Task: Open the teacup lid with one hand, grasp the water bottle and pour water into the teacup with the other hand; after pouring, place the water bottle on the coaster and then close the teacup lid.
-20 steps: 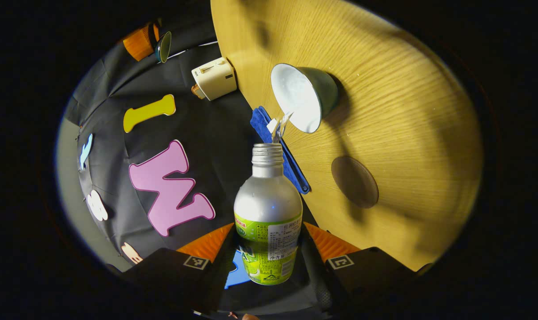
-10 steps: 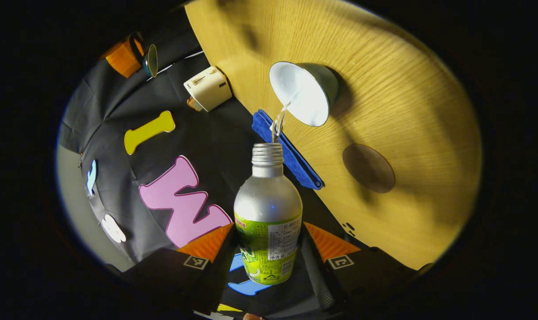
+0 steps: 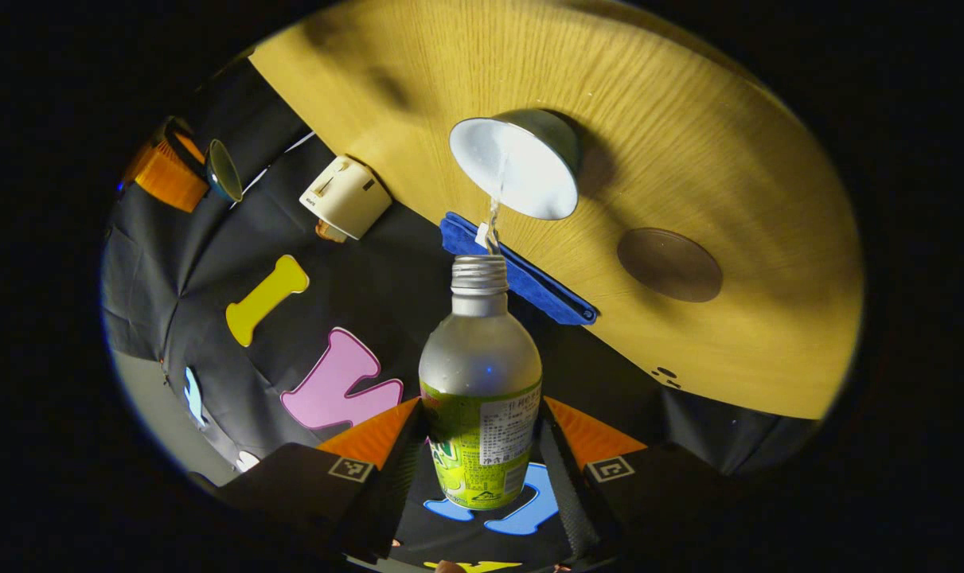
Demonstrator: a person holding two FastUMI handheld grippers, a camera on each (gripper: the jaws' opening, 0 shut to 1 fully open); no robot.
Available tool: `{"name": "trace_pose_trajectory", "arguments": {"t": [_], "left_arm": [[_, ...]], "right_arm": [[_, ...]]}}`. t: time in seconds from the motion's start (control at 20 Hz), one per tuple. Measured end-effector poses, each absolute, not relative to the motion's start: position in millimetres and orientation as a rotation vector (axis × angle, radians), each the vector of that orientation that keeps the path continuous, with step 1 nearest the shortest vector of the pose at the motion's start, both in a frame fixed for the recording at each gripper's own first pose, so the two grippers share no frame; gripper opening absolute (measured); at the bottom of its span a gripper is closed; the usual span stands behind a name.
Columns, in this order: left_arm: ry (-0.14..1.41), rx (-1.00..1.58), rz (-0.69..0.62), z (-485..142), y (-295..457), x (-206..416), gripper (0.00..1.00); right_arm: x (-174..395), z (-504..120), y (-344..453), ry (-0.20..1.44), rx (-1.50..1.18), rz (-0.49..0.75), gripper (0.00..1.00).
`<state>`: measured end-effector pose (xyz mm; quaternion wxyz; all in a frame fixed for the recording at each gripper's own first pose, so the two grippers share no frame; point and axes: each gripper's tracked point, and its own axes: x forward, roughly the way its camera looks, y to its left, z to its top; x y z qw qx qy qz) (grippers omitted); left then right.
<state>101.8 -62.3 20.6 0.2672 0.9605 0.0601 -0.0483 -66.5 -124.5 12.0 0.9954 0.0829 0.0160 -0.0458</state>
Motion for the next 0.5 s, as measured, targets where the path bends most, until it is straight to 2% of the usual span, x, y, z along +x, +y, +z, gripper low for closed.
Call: {"name": "trace_pose_trajectory", "arguments": {"t": [0.5], "left_arm": [[0.158,2.628,-0.178,16,-76,106,0.82]], "right_arm": [[-67,12,-124,0.032,0.172,-0.084,0.25]]}}
